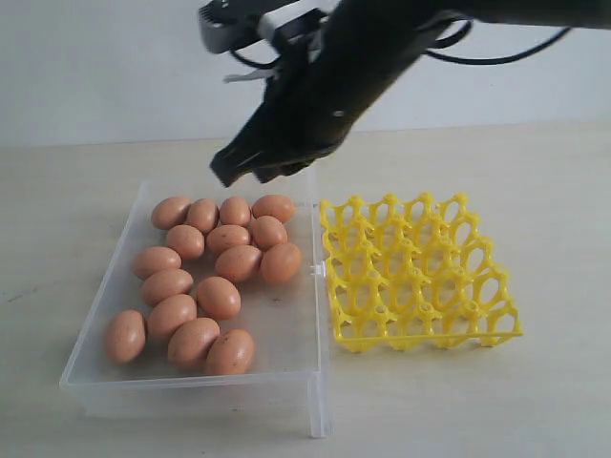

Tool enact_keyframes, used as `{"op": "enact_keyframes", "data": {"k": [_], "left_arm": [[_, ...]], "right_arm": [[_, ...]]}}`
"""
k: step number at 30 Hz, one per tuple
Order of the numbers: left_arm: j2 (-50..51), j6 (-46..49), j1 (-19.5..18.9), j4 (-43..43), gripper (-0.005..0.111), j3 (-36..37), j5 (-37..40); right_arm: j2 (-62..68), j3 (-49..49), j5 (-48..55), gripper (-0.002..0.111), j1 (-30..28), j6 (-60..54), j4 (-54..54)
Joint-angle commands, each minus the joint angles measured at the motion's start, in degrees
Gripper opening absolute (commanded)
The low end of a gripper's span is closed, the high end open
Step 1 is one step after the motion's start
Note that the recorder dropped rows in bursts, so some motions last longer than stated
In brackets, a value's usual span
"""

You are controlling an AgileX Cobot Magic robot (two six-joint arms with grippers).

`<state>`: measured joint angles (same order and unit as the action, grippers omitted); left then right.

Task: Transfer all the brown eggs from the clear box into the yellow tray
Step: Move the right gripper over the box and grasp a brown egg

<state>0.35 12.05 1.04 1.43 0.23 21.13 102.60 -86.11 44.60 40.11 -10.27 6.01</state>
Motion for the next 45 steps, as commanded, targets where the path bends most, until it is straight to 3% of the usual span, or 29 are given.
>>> {"op": "enact_keyframes", "data": {"k": [1, 6, 17, 45], "left_arm": [[-0.3, -0.3, 0.1, 0.0, 0.0, -0.2, -0.4], [-0.3, -0.3, 0.1, 0.0, 0.0, -0.2, -0.4], [-0.3, -0.3, 0.1, 0.0, 0.0, -0.2, -0.4], [-0.3, -0.3, 0.1, 0.0, 0.0, -0.2, -0.4]], "right_arm": [[13.1, -16.6, 9.8, 0.04, 0.5, -2.0, 2.6], [23.6, -31.0, 15.8, 0.058, 0.8, -1.6, 2.4], [38.8, -48.9, 16.4, 0.058, 1.2, 4.1, 6.3], [46.9, -52.7, 8.8, 0.055, 1.2, 5.6, 5.6]]}}
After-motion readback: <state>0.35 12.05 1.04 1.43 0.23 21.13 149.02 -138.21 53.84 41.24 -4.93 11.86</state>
